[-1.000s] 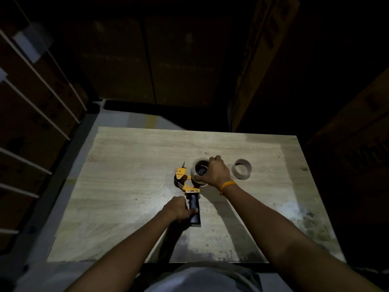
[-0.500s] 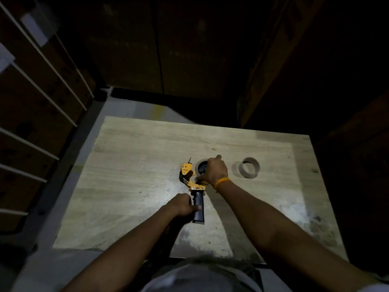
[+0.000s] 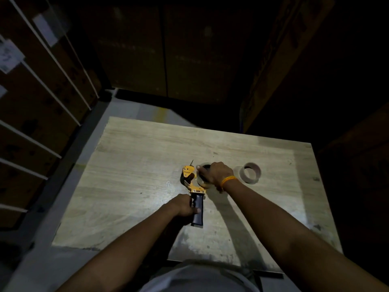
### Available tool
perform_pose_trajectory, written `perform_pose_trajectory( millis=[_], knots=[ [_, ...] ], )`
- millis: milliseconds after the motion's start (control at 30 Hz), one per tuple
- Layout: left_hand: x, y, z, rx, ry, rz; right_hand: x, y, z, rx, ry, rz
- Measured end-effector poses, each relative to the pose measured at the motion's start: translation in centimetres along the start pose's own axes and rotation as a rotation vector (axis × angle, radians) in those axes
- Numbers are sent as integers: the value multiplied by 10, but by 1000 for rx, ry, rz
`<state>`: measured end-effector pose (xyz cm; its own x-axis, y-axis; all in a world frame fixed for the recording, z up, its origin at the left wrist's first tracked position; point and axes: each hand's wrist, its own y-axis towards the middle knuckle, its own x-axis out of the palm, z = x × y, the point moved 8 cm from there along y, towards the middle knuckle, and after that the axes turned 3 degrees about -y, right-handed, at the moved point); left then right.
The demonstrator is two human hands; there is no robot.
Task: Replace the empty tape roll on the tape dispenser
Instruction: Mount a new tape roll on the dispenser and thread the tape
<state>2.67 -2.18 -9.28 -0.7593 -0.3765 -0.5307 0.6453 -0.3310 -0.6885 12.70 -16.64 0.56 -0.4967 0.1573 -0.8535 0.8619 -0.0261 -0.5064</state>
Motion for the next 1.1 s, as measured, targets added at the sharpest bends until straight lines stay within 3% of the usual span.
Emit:
perform_pose_trajectory(
  millis=[167, 300, 467, 767, 967, 1100],
  knots=[
    [-3, -3, 4, 1, 25, 3, -23, 2, 1, -165, -114, 121],
    [-5, -9, 5, 1, 31, 14, -13, 10, 9, -382, -175, 36],
    [-2, -14, 5, -17, -35, 10, -5, 13, 21, -460, -267, 26],
    [-2, -15, -3, -69, -181, 51, -2, 4, 32, -349, -86, 109],
    [-3, -20, -2, -86, -238, 99, 12, -7, 6, -411, -61, 212],
    [-6, -20, -7, -89, -237, 154, 13, -2, -5, -249, -30, 266]
  ],
)
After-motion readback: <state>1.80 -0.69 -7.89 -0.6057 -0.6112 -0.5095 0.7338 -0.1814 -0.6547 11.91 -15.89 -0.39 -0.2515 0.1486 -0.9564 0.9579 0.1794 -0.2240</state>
